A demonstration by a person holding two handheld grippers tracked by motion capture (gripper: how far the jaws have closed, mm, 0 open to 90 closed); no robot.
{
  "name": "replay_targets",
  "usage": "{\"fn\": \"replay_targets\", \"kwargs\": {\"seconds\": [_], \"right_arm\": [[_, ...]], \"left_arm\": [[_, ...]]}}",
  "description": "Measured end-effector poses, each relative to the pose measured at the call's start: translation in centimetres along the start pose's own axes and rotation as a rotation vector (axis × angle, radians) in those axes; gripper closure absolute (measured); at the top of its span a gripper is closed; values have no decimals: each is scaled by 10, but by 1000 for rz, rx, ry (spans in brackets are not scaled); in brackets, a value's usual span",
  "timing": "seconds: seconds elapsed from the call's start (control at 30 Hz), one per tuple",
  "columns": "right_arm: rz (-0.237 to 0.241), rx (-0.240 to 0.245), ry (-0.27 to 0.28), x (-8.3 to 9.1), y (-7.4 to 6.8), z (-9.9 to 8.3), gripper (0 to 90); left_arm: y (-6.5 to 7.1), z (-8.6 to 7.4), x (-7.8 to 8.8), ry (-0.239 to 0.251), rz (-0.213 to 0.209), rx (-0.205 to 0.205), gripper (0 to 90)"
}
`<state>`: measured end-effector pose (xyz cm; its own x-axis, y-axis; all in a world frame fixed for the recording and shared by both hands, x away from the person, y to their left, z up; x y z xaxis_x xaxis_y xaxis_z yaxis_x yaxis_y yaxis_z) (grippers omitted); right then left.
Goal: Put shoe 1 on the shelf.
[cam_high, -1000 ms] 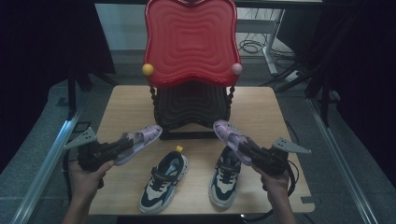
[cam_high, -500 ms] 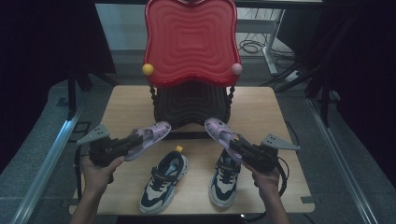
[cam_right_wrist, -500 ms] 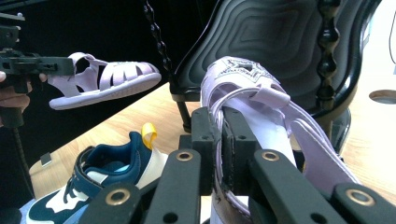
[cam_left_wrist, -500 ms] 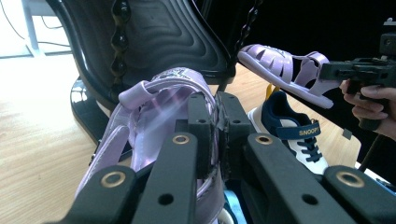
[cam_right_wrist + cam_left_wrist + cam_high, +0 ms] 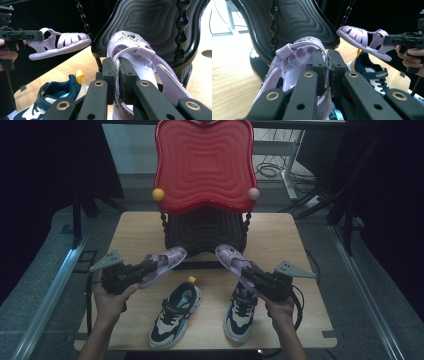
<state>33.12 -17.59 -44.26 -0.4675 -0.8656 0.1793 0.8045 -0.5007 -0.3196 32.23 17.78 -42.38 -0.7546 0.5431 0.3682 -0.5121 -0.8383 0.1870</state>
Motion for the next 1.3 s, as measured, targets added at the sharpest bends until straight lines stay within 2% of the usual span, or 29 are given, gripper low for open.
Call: {"fn": "replay_targets", "kwargs": {"seconds": [0.5, 0.73, 1.07, 1.3], "right_arm": [[-8, -23, 10, -22, 10, 9, 848], [-28, -14, 6, -34, 15, 14, 848], [-46, -5, 19, -51, 19, 28, 848], [-53, -20, 36, -62, 23, 32, 848]], "left_arm": [[7, 8, -26, 23, 6, 14, 850], [10, 17, -36, 27, 16, -13, 850], [13, 33, -55, 56, 26, -22, 849], [18, 41, -67, 70, 39, -49, 849]]}}
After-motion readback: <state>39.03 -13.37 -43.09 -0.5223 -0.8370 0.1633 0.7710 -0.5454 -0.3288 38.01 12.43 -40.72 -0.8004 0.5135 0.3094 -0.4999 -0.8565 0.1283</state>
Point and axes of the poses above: each handheld gripper's, and its own axes: x roughly backward along the jaws, z roughly out of its top, y roughly to its right, the point moved 6 cm from there along -x, roughly forward along the jaws, and after that the axes turned 12 degrees about z, right-handed, at the moved point
